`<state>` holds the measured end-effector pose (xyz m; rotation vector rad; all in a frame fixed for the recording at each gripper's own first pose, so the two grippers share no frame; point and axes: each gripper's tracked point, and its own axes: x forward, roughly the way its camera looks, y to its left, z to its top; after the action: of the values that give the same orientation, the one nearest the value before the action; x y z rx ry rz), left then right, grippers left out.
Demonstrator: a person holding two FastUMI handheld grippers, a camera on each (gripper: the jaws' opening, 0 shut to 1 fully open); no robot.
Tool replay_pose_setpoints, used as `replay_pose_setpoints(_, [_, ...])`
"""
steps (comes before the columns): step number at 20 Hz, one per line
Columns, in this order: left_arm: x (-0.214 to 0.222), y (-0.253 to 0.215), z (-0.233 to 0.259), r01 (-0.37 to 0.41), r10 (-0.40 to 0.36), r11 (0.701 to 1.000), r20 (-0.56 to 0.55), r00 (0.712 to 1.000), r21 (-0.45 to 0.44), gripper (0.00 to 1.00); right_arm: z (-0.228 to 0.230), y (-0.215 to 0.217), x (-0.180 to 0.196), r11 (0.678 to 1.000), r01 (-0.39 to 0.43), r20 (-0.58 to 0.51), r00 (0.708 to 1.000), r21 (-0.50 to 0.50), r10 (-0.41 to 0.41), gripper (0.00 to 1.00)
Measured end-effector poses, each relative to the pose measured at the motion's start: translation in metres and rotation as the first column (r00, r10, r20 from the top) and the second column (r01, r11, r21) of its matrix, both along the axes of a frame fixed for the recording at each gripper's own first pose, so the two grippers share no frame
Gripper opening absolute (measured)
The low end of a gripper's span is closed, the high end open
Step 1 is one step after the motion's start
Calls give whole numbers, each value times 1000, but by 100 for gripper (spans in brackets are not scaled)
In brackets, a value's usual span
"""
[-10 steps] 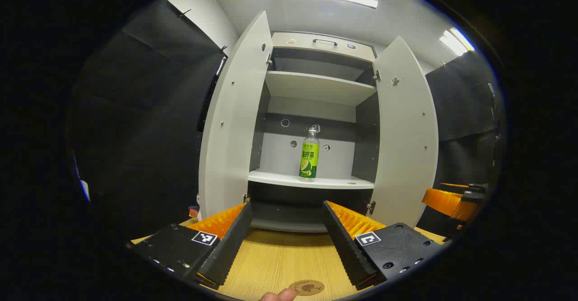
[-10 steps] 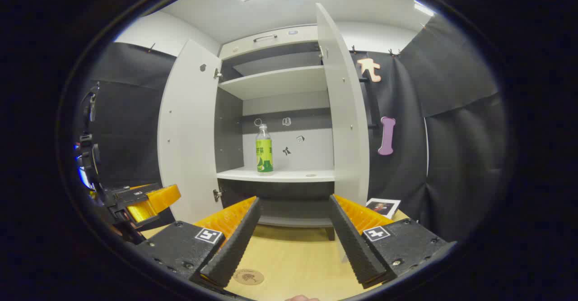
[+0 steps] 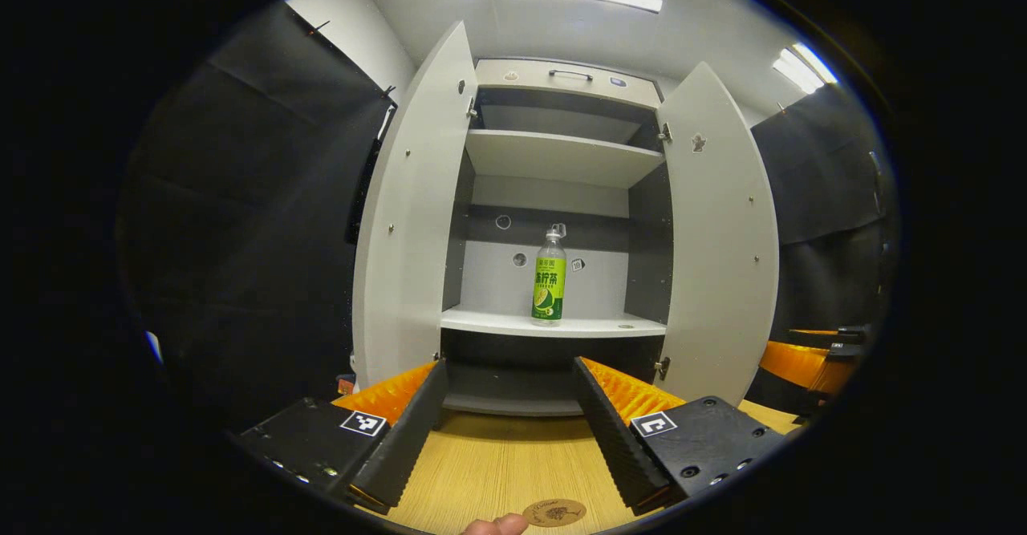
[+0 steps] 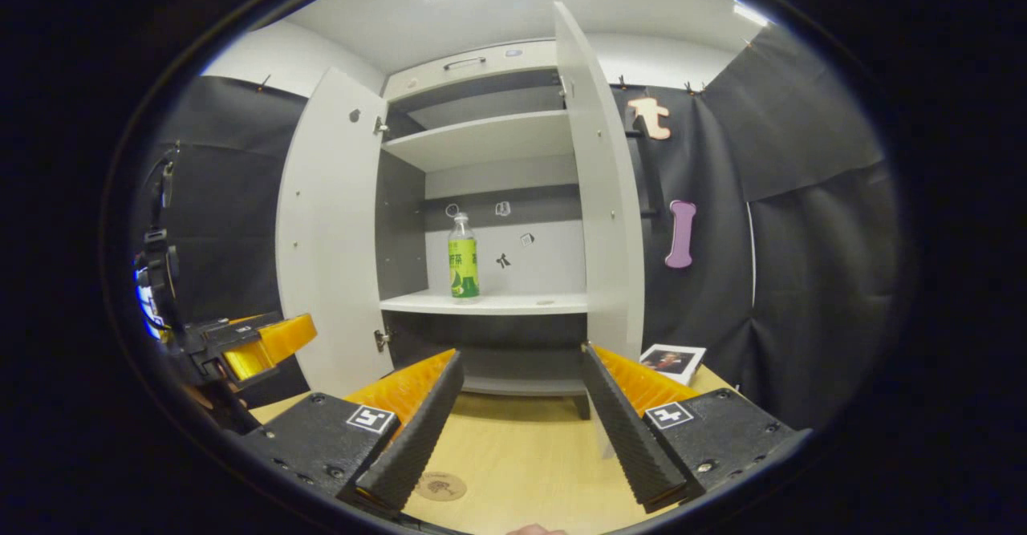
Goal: Grasp the bottle in the cabinet with the left hand and place it on the coaster, then close the right door with the right hand and the left door with the left hand.
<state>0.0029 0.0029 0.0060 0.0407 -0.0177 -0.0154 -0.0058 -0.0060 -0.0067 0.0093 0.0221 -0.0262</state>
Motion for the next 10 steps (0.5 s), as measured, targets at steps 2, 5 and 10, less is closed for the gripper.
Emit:
replay_pose_setpoints(2, [1, 2, 1, -2, 2, 1000, 2, 1000, 13, 95, 0, 0, 0, 1000, 0, 2, 1000, -3, 0, 99])
replay_pose_setpoints(5, [4, -3, 0, 29, -29, 1000, -4, 1000, -9, 94, 0, 1, 2, 1000, -4, 0, 1000, -10, 4, 99])
replay_pose_setpoints(10, [41, -14, 21, 94, -94, 995, 20, 995, -22, 95, 0, 6, 5, 1000, -19, -6, 1000, -19, 19, 99])
